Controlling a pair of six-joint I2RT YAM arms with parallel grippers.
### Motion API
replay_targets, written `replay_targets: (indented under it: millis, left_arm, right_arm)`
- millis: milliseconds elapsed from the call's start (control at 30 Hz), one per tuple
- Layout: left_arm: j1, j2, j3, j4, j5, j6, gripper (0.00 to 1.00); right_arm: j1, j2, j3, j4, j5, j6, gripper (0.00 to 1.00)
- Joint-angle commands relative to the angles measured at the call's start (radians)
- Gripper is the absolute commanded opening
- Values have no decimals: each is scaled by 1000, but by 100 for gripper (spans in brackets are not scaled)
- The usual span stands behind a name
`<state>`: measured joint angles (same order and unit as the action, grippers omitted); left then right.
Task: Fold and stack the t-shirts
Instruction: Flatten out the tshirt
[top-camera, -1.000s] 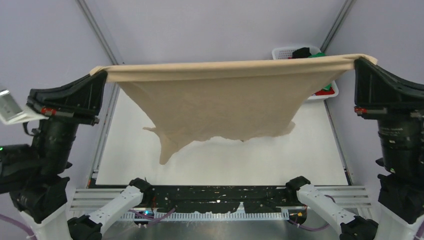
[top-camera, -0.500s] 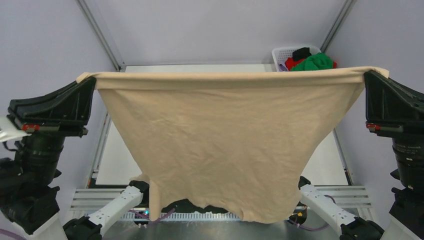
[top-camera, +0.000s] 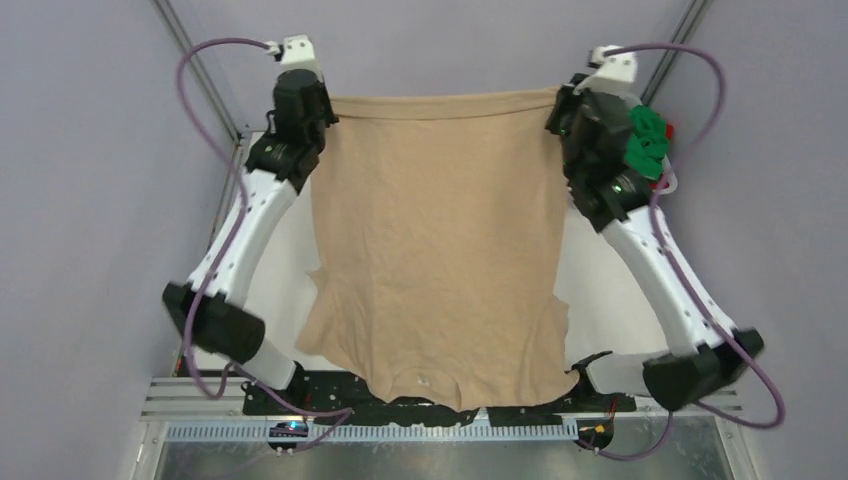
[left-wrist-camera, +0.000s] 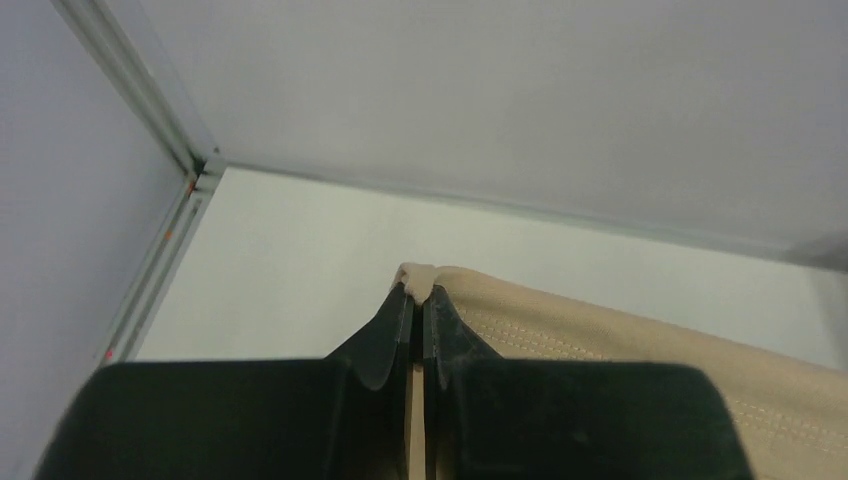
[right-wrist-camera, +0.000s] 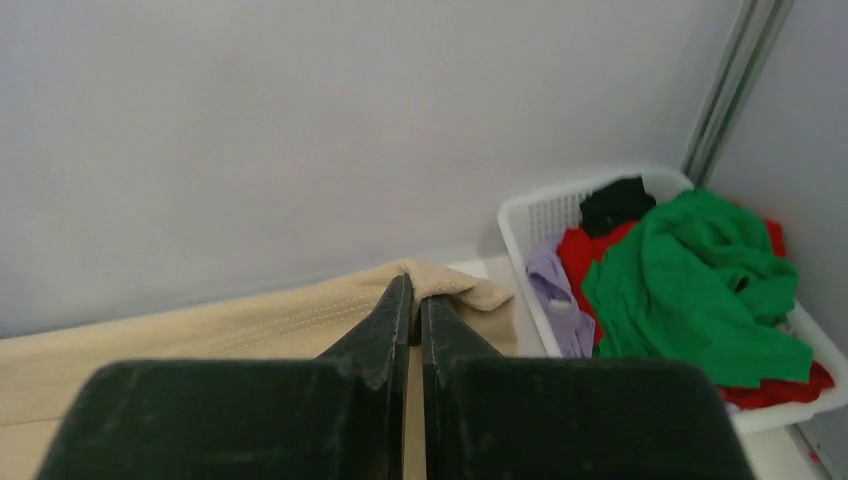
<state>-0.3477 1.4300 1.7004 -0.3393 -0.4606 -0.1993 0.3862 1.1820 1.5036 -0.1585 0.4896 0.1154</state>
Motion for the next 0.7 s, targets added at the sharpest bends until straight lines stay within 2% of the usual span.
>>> replay_targets:
  millis: [0, 67, 167, 200, 233, 267, 300, 333, 367, 400, 467, 533, 667]
  left_arm:
    - [76, 330, 134, -55, -55, 1, 0]
    - [93, 507, 284, -132, -27, -24, 5]
    - [119, 763, 557, -304, 47, -62, 22]
    - [128, 837, 665, -356, 74, -77, 33]
    - [138, 896, 754, -395, 97, -89, 52]
    - [146, 937, 814, -418, 116, -108, 79]
    - [155, 949, 831, -418, 140, -127, 96]
    - [163, 933, 798, -400, 162, -141, 99]
    - [170, 898, 743, -368, 181, -166, 99]
    - [176, 851, 665, -323, 199, -180, 100]
    - [179, 754, 519, -239, 224, -191, 100]
    - [179, 664, 421, -204, 259, -202, 100]
    - [175, 521, 296, -285, 351, -270, 100]
  right_arm:
    - [-49, 289, -3, 63, 87, 65, 5]
    - [-65, 459, 57, 50, 68, 96, 5]
    - [-75, 690, 241, -2, 43, 119, 6]
    - [-76, 802, 294, -19, 26, 120, 11]
    - [-78, 854, 405, -64, 18, 120, 15]
    - [-79, 948, 461, -88, -6, 111, 32]
    - [-81, 1025, 566, -137, -18, 105, 41]
    - [-82, 1056, 614, -162, -28, 101, 63]
    - [-83, 1095, 687, -206, -30, 100, 79]
    - [-83, 1103, 709, -222, -35, 96, 99]
    - [-83, 1085, 708, -225, -42, 100, 96]
    - [-83, 1017, 630, -186, -70, 106, 95]
    - [-83, 839, 352, -115, -186, 122, 96]
